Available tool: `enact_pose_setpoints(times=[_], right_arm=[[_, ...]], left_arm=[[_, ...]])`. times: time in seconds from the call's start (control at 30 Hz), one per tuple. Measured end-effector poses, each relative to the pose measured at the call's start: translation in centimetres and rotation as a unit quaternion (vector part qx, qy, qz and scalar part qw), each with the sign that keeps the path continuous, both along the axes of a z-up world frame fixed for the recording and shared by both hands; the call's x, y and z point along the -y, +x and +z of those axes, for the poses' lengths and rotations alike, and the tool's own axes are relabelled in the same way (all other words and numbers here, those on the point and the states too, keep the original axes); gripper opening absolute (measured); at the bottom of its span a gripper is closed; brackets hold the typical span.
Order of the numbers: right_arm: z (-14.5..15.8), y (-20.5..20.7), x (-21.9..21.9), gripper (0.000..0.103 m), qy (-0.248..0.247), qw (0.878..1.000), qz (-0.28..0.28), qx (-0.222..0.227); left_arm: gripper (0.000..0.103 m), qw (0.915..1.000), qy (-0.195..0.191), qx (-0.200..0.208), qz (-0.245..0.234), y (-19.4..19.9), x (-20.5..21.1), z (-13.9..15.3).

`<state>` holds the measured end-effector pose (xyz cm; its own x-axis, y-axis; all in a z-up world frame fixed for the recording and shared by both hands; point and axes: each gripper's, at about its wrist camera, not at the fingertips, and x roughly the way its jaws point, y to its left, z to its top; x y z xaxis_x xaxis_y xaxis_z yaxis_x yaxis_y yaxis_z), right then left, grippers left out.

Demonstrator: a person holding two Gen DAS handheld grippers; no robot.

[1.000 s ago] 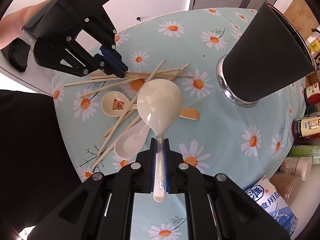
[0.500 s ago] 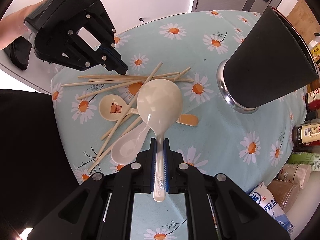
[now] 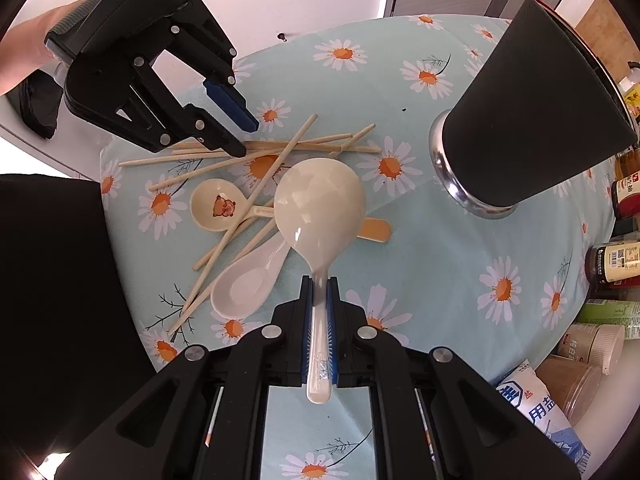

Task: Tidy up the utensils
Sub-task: 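Grasp a wooden chopstick with the left gripper while the right gripper holds the white spoon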

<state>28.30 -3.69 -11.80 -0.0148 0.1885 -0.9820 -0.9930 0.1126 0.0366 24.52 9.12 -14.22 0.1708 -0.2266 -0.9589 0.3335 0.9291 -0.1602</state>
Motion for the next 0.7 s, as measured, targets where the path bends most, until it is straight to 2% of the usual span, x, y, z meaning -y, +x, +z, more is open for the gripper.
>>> enact_pose_setpoints(times=[0.2,0.23,0.33,0.7], right_arm=[[-0.2,0.0,0.1,0.008,0.0,1.0,0.001,-0.002],[-0.2,0.0,0.1,0.008,-0.001,1.0,0.001,-0.002],[-0.3,0.0,0.1,0.008,-0.003,1.0,0.001,-0.001],[-0.3,0.2,-0.1,0.008,0.0,1.0,-0.002,0.002]], left_arm=[[0.02,0.9999,-0.006,-0.008,0.005,0.5,-0.1,-0.5],[0.012,0.9999,-0.008,-0.01,0.007,0.6,-0.2,-0.5],[0.004,0.9997,-0.017,-0.012,0.01,0.7,-0.5,-0.5],[0.004,0.9991,-0.031,-0.011,0.027,0.3,-1.4,0.3]])
